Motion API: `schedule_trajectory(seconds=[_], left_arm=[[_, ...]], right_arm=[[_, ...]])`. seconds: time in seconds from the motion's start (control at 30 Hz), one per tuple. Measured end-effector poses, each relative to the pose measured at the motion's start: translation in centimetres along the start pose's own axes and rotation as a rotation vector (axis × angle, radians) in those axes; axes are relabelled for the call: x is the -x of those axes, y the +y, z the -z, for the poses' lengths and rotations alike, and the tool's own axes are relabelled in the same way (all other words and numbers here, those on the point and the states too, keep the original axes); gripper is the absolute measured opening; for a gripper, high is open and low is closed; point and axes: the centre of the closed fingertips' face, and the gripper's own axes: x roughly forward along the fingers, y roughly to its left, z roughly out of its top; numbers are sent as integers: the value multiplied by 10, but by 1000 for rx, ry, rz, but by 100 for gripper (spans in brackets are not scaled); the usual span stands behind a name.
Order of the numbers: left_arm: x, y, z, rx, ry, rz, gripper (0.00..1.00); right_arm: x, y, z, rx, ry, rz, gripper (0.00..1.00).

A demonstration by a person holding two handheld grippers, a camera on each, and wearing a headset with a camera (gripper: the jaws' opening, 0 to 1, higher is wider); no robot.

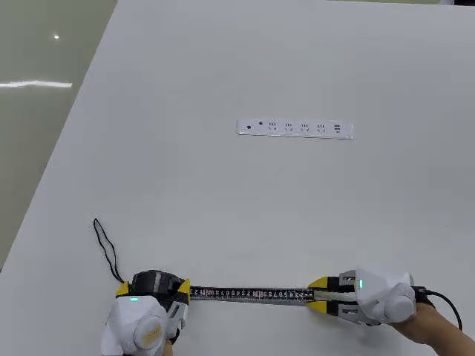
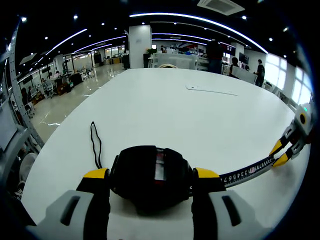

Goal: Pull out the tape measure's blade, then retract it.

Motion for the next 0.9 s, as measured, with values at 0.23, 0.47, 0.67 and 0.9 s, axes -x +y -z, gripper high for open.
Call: schedule_trajectory(seconds=[0.23,0.47,0.67,0.9], left_arm=[[2,-1,4,-63,5,-4,63],[0,0,3,-39,10,-6,63],[-1,0,4,-23,24,-4,65],[0,1,13,107,111,20,66]], right_arm=[[-2,1,-5,4,-5,-10,13],[-1,0,-5,5,-11,-4,13],[-1,1,-6,1,-9,-6,13],[-3,2,-7,6,0,-7,13]])
